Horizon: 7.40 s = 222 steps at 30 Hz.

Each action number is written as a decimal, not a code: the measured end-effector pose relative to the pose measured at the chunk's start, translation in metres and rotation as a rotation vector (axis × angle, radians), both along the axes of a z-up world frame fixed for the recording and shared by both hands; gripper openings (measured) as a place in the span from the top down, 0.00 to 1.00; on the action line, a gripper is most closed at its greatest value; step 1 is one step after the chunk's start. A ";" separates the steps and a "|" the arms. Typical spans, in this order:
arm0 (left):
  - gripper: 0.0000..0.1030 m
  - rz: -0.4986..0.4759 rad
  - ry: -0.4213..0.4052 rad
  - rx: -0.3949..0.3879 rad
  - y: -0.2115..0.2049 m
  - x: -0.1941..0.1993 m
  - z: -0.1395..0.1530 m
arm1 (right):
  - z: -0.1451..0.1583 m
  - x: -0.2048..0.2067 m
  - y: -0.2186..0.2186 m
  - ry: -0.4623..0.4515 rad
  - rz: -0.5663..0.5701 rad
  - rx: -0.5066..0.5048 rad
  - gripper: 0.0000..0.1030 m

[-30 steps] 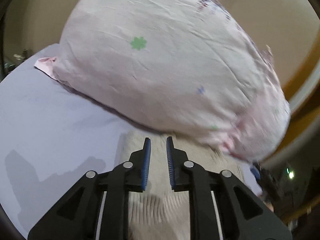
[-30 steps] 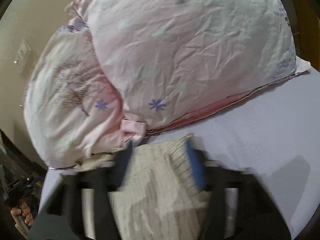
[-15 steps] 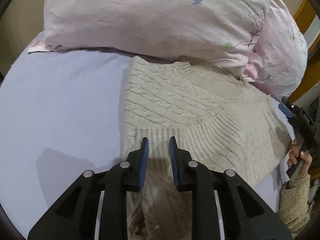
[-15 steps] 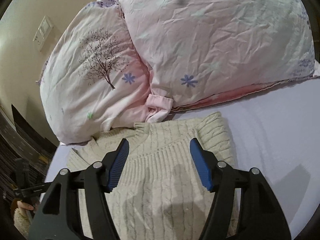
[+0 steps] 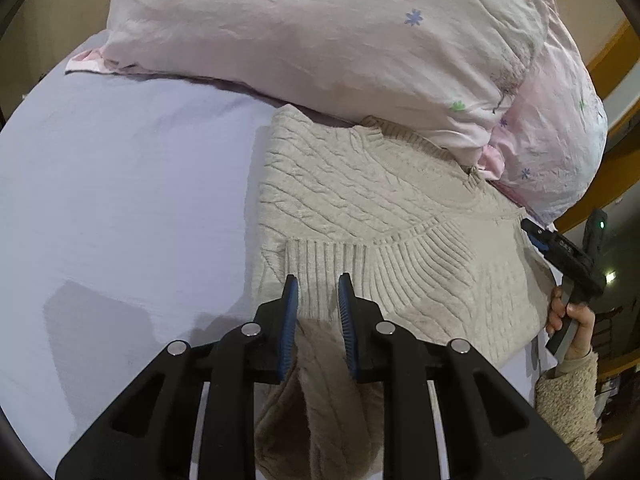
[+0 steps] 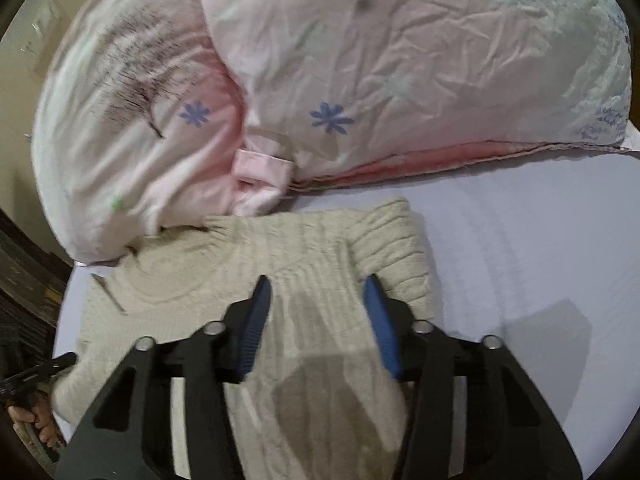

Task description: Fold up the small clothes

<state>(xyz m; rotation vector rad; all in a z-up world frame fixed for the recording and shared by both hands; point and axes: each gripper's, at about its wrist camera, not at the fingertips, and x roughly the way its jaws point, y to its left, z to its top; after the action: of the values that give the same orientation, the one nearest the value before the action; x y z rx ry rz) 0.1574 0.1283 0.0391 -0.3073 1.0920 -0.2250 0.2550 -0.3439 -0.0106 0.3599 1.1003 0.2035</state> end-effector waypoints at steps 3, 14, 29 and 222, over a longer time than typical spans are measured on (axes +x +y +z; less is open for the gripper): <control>0.91 -0.014 -0.006 0.025 -0.008 0.000 -0.001 | -0.005 0.002 0.002 0.010 0.008 -0.018 0.62; 0.99 0.046 -0.115 -0.061 0.007 -0.006 0.015 | -0.003 -0.005 -0.011 -0.025 0.015 0.056 0.92; 0.99 0.154 -0.264 0.090 -0.026 0.096 0.035 | 0.013 0.030 -0.041 -0.099 -0.197 0.027 0.92; 0.01 -0.055 -0.107 0.388 -0.152 -0.079 -0.026 | 0.006 -0.195 0.107 -0.018 0.135 -0.326 0.02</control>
<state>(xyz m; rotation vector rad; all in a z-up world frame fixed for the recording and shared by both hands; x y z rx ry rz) 0.0786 -0.0233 0.0130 0.0815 1.0145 -0.0738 0.0596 -0.2365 -0.0051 -0.0076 1.1193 0.1424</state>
